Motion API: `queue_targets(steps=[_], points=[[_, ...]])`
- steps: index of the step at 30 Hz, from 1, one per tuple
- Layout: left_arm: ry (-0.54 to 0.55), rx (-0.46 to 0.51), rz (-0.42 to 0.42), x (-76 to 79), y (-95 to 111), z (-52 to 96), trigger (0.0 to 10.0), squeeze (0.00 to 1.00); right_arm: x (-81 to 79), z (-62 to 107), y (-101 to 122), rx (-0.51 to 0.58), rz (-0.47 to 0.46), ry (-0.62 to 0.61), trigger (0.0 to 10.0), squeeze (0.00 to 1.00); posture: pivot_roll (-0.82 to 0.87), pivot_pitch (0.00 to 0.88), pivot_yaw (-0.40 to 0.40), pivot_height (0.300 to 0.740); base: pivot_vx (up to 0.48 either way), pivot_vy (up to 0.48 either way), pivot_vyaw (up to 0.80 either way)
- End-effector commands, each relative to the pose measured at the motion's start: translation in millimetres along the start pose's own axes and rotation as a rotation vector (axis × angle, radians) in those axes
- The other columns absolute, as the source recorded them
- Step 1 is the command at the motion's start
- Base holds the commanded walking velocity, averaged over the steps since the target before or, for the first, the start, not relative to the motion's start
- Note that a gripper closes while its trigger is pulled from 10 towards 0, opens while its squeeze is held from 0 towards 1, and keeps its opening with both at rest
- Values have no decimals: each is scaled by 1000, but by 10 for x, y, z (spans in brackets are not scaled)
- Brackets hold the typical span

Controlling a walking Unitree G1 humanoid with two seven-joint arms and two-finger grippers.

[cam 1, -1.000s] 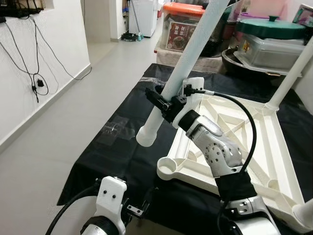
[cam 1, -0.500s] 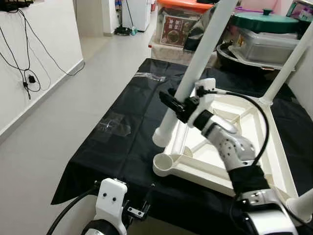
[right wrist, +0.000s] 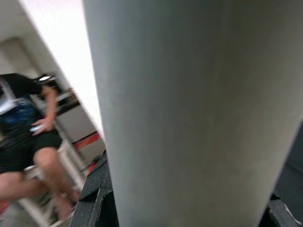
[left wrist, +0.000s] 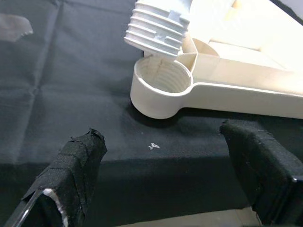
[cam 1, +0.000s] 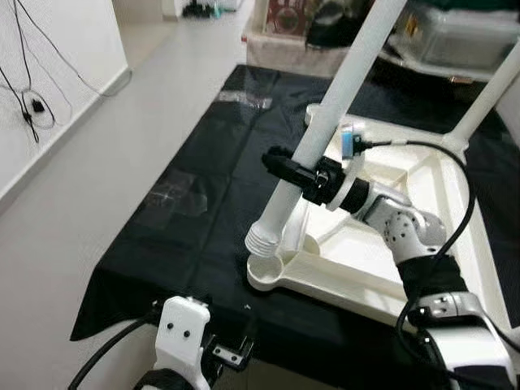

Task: Building children table

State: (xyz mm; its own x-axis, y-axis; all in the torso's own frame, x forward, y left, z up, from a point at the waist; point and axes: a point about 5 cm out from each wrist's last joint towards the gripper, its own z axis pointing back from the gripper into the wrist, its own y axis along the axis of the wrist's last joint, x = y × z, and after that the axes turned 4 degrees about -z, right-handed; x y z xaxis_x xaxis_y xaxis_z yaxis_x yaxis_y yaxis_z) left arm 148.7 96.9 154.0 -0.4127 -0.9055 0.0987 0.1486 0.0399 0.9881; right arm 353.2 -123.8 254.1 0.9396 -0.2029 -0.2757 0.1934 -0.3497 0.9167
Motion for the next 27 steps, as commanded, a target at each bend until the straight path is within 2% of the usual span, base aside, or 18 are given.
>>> queue_targets(steps=[1,3,7,15,17,18,19,20,22,23,27], points=[[-10,-28,11,30,-22,36,10000,0,-18,-3,-48,-30,-29,54,10000,0,161,276,-80,740,0,0,0],[-8,-36,16,34,-14,61,10000,0,-48,-21,-79,-41,-58,119,10000,0,161,279,-79,740,0,0,0],[-9,-40,17,37,-9,69,10000,0,-58,-39,-105,-54,-70,145,10000,0,161,279,-79,740,0,0,0],[-22,-45,8,48,-1,73,10000,0,-10,-45,-204,-155,-3,117,10000,0,159,272,-78,740,0,0,0],[-22,-46,8,51,-2,66,10000,0,21,-61,-204,-183,71,73,10000,0,158,266,-78,740,0,0,0],[-22,-46,8,51,-2,66,10000,0,21,-61,-204,-183,71,73,10000,0,158,266,-78,740,0,0,0],[-24,-48,10,56,-3,60,10000,0,-5,-73,-146,-192,138,84,10000,0,157,260,-78,740,0,0,0],[-24,-48,10,56,-3,60,10000,0,-5,-73,-146,-192,138,84,10000,0,157,260,-78,740,0,0,0],[-26,-49,10,58,-4,55,10000,0,-107,-87,-63,-207,196,154,10000,0,155,252,-78,740,0,0,0],[-26,-49,10,58,-4,55,10000,0,-107,-87,-63,-207,196,154,10000,0,155,252,-78,740,0,0,0],[-35,-53,4,59,-13,48,10000,0,-272,-122,-72,-251,286,246,10000,0,155,244,-79,740,0,0,0]])
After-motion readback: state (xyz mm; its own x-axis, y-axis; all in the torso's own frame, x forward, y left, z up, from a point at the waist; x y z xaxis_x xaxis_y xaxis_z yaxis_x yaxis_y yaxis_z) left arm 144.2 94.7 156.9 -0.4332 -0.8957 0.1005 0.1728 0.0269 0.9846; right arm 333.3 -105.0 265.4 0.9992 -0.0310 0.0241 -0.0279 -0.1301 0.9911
